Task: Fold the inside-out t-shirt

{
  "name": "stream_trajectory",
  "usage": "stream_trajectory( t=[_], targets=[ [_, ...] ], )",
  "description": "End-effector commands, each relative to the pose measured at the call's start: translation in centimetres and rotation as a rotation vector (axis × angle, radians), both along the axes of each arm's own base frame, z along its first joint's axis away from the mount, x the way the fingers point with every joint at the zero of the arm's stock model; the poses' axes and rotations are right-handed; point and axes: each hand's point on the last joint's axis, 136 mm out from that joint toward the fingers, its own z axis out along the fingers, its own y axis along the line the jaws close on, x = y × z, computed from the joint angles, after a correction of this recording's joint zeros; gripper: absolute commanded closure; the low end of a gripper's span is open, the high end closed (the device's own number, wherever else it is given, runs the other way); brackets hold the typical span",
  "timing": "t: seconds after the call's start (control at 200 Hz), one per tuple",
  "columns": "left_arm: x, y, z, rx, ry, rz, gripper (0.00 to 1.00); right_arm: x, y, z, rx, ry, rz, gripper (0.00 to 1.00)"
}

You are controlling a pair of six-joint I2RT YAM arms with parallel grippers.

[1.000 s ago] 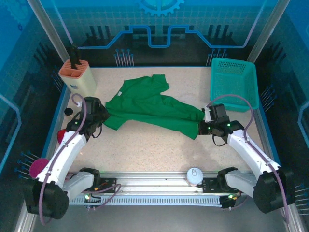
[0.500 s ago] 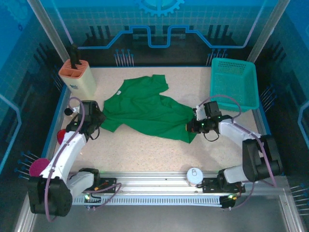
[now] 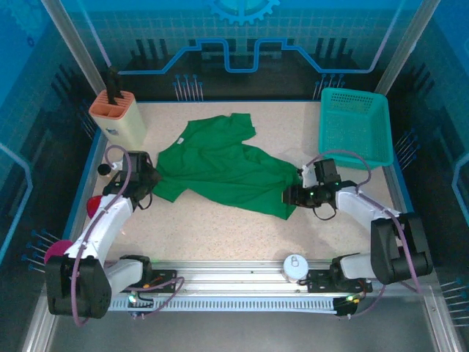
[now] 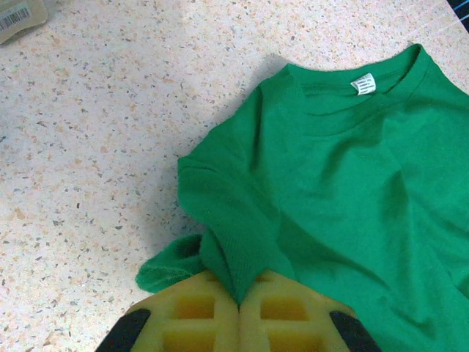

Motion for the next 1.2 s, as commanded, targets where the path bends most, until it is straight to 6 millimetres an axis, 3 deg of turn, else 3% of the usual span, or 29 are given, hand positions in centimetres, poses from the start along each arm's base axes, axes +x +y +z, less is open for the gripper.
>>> stream_trajectory(
  t=[0.0, 0.165, 0.43, 0.655, 0.751, 0.866, 0.926, 1.056, 1.196],
  targets=[
    [-0.1, 0.4, -0.1, 0.001, -0.008, 0.012, 1.0, -2.0, -0.4, -1.3, -0.014, 0.057, -0.008, 0.53],
    [-0.1, 0.4, -0.1, 0.001, -0.008, 0.005, 1.0, -1.8, 0.8, -2.2, 0.032, 0.05, 0.032, 0.53],
    [-0.9, 0.6, -0.1, 0.012, 0.003, 0.01, 1.0, -1.5, 3.2, -2.0, 0.094, 0.041, 0.109, 0.58],
    [-1.4, 0.9, -0.4, 0.015, 0.016, 0.031, 1.0, -1.8, 3.6, -0.6, 0.121, 0.024, 0.132, 0.99],
    [-2.0, 1.5, -0.3, -0.003, 0.024, 0.095, 1.0, -2.1, 3.7, 1.0, 0.145, 0.011, 0.121, 1.0],
    [-2.7, 2.0, 0.9, -0.055, 0.021, 0.16, 1.0, -1.6, 3.1, 5.7, 0.199, -0.05, 0.037, 1.0],
    [-2.8, 2.4, 3.5, -0.052, -0.008, 0.152, 1.0, -0.7, 1.5, 9.6, 0.257, -0.105, -0.108, 1.0],
    [-2.8, 2.5, 13.0, 0.058, -0.148, 0.029, 1.0, -0.7, -1.0, 20.1, 0.334, -0.359, -0.227, 1.0],
    [-4.5, 0.6, 24.1, 0.104, -0.376, -0.12, 1.0, -3.2, -0.8, 30.0, 0.367, -0.545, -0.13, 1.0]
  ],
)
